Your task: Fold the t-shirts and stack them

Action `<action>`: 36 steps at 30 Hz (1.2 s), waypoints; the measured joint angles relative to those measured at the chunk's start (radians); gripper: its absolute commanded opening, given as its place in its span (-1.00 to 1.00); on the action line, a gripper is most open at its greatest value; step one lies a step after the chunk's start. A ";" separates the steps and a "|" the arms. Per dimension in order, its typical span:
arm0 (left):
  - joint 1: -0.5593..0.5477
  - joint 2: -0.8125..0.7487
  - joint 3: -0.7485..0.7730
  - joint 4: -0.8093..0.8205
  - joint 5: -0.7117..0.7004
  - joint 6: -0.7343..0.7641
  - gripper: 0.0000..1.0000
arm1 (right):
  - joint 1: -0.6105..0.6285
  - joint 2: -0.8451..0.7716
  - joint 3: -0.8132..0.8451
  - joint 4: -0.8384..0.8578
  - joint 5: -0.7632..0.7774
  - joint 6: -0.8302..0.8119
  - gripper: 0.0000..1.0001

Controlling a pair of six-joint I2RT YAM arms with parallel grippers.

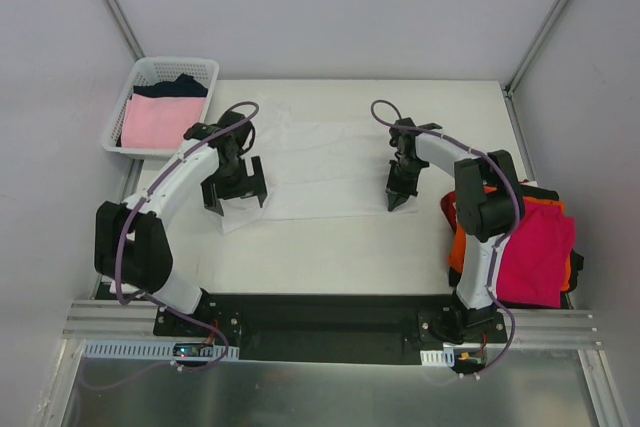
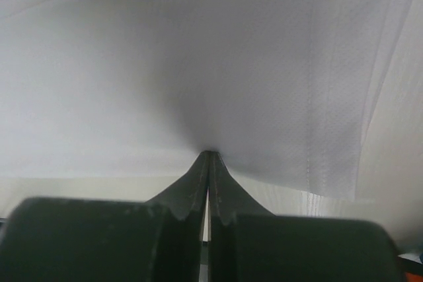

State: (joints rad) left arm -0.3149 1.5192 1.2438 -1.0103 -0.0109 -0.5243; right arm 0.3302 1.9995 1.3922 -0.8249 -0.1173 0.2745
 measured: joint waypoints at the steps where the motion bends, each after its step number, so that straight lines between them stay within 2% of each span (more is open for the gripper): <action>1: 0.000 0.014 0.011 -0.006 0.000 0.000 0.99 | 0.000 0.000 0.000 -0.002 0.002 0.006 -0.98; 13: 0.000 0.180 0.117 -0.034 -0.078 0.000 0.99 | -0.013 -0.013 -0.033 -0.047 0.010 0.039 -0.98; 16: 0.000 0.191 0.117 -0.038 -0.098 0.000 0.99 | -0.013 -0.023 -0.053 -0.058 0.007 0.039 -0.84; 20: 0.000 0.195 0.104 -0.026 -0.122 0.001 0.99 | -0.013 -0.032 -0.059 -0.056 -0.005 0.034 -0.52; 22: 0.000 0.195 0.082 -0.010 -0.132 0.001 0.99 | -0.013 -0.033 -0.043 -0.060 -0.015 0.028 -0.46; 26: 0.000 0.200 0.031 0.018 -0.144 0.009 0.99 | -0.013 -0.033 0.077 -0.104 -0.041 0.015 -0.39; 32: 0.000 0.245 0.007 0.108 -0.139 0.020 0.99 | -0.016 -0.039 0.380 -0.169 -0.066 -0.026 -0.39; 36: 0.000 0.291 0.006 0.173 -0.123 0.039 0.99 | -0.026 -0.048 0.445 -0.216 -0.067 -0.058 -0.40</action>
State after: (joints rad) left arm -0.3153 1.8103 1.2499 -0.8375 -0.1337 -0.4858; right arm 0.3046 1.9511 1.8374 -1.0409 -0.1841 0.2161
